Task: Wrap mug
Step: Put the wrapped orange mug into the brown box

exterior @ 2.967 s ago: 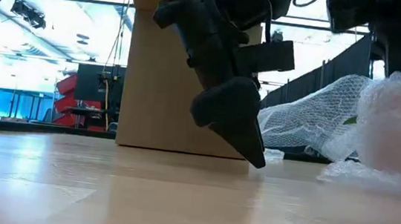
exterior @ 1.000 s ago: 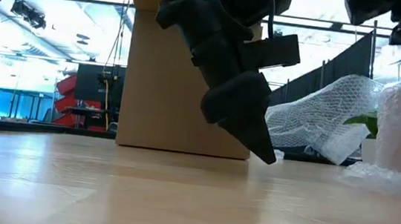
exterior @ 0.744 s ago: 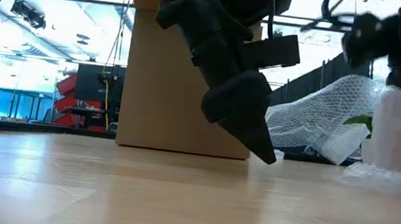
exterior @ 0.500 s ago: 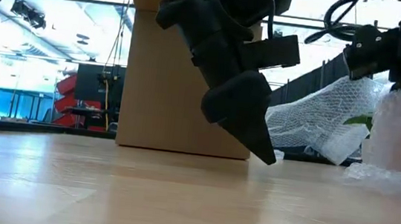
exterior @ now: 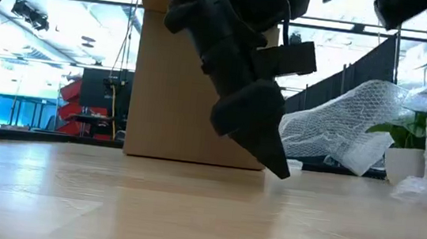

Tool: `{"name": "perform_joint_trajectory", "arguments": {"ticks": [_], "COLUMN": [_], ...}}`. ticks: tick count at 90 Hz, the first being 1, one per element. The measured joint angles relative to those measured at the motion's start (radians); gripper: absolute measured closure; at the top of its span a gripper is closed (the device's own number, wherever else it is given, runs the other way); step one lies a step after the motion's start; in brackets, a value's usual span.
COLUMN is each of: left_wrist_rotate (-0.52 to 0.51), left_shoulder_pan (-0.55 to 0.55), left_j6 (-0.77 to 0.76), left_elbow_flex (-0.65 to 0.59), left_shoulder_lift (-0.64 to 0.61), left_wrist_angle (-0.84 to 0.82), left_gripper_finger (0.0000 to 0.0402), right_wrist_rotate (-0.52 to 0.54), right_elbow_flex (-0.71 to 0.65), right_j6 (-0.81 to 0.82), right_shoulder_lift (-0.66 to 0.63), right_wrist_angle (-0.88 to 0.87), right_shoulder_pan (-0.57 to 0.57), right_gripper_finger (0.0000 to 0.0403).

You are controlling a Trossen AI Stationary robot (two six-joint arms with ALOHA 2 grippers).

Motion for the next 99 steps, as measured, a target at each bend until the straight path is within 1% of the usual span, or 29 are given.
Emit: {"name": "perform_joint_trajectory", "arguments": {"ticks": [8, 19, 28, 39, 50, 60, 68, 76, 87, 99], "left_wrist_rotate": [0.0, 0.003, 0.061, 0.099, 0.116, 0.117, 0.117, 0.118, 0.118, 0.117], "left_shoulder_pan": [0.002, 0.001, -0.004, -0.012, -0.013, -0.012, -0.012, -0.012, -0.012, -0.013], "left_j6": [0.0, -0.005, -0.004, -0.003, -0.002, -0.002, -0.001, -0.001, -0.001, -0.001], "left_elbow_flex": [-0.009, -0.011, -0.011, -0.011, -0.011, -0.011, -0.011, -0.011, -0.011, -0.008], "left_shoulder_lift": [0.0, 0.0, 0.0, 0.0, 0.0, 0.0, 0.0, 0.0, 0.0, -0.008], "left_wrist_angle": [0.001, -0.008, -0.007, -0.006, -0.006, -0.007, -0.007, -0.008, -0.008, -0.034], "left_gripper_finger": [0.0154, 0.0154, 0.0154, 0.0154, 0.0154, 0.0154, 0.0154, 0.0154, 0.0154, 0.0154], "right_wrist_rotate": [-0.031, -0.031, -0.014, -0.011, -0.018, -0.003, 0.023, 0.027, 0.028, 0.026], "right_elbow_flex": [0.005, -0.032, -0.097, -0.219, -0.357, -0.437, -0.448, -0.449, -0.438, -0.42], "right_j6": [0.035, 0.071, 0.083, 0.084, 0.084, 0.078, 0.084, 0.092, 0.094, 0.093], "right_shoulder_lift": [-0.001, -0.002, -0.002, -0.002, -0.008, -0.014, -0.014, -0.013, -0.006, -0.002], "right_wrist_angle": [0.056, 0.12, 0.15, 0.266, 0.472, 0.557, 0.523, 0.491, 0.503, 0.545], "right_shoulder_pan": [0.02, 0.039, 0.04, 0.038, 0.028, 0.021, 0.019, 0.018, 0.018, 0.018], "right_gripper_finger": [0.0207, 0.0161, 0.0133, 0.0117, 0.0118, 0.013, 0.0145, 0.0171, 0.0228, 0.0316]}}
